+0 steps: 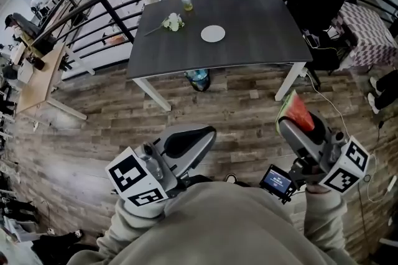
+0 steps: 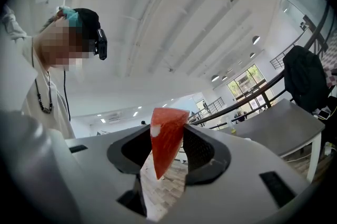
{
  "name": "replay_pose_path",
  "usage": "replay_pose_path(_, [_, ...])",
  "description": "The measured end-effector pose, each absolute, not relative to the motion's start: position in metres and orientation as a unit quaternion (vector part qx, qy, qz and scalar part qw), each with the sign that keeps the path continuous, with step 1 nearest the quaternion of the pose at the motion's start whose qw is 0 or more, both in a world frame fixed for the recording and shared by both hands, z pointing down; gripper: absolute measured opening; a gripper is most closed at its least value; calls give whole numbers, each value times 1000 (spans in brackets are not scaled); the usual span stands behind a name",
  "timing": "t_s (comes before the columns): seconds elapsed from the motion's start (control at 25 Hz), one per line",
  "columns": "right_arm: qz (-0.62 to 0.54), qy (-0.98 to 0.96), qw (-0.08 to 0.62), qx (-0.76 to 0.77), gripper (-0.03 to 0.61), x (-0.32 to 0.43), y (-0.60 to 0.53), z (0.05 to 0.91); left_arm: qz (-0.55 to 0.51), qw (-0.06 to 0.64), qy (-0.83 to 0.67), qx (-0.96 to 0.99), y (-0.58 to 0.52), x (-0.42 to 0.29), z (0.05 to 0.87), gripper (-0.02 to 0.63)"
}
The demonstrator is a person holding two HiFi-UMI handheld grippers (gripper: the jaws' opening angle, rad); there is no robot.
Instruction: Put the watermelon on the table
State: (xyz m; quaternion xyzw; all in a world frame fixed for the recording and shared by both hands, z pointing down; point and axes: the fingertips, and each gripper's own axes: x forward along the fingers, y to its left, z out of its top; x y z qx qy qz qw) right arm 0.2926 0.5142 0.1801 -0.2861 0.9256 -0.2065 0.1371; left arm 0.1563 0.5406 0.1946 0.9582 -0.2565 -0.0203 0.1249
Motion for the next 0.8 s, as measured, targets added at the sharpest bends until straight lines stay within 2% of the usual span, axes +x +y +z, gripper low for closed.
replay_pose_path(0.32, [-208, 917, 132, -315, 186, 329, 513, 191, -22, 127, -243, 962, 534, 177, 195, 5])
replay_pose_path(0.8, [-188, 911, 108, -350, 186, 339, 496, 187, -41, 130, -200, 970, 496, 193, 196, 5])
